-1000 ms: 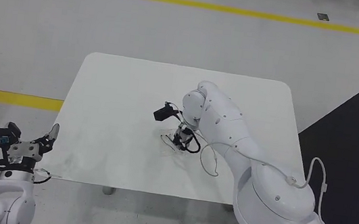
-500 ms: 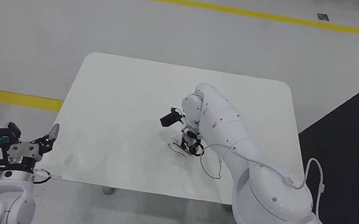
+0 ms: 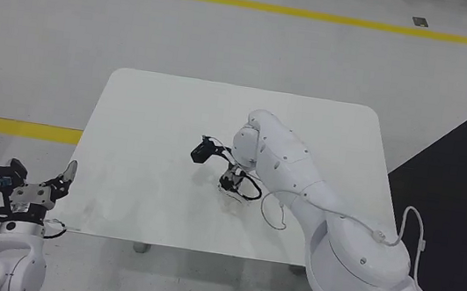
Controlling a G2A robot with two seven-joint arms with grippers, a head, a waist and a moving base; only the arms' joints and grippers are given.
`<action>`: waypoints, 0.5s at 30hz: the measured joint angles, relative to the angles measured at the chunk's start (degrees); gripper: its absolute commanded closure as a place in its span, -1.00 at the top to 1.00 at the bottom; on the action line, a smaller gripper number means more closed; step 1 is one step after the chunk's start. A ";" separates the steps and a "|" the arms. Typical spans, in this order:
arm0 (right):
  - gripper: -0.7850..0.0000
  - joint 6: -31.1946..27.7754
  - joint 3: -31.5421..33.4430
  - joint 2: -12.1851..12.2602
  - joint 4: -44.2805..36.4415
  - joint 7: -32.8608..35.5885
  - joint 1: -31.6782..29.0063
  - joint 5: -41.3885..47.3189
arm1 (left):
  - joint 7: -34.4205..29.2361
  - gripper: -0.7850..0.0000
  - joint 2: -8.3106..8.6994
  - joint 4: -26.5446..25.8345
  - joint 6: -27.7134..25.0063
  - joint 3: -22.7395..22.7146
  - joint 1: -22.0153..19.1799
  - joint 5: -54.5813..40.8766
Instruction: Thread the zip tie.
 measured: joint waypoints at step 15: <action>-0.88 0.71 0.00 -0.32 -1.01 0.71 -1.65 -4.55 | 0.00 1.00 0.00 0.00 0.00 0.00 0.00 0.00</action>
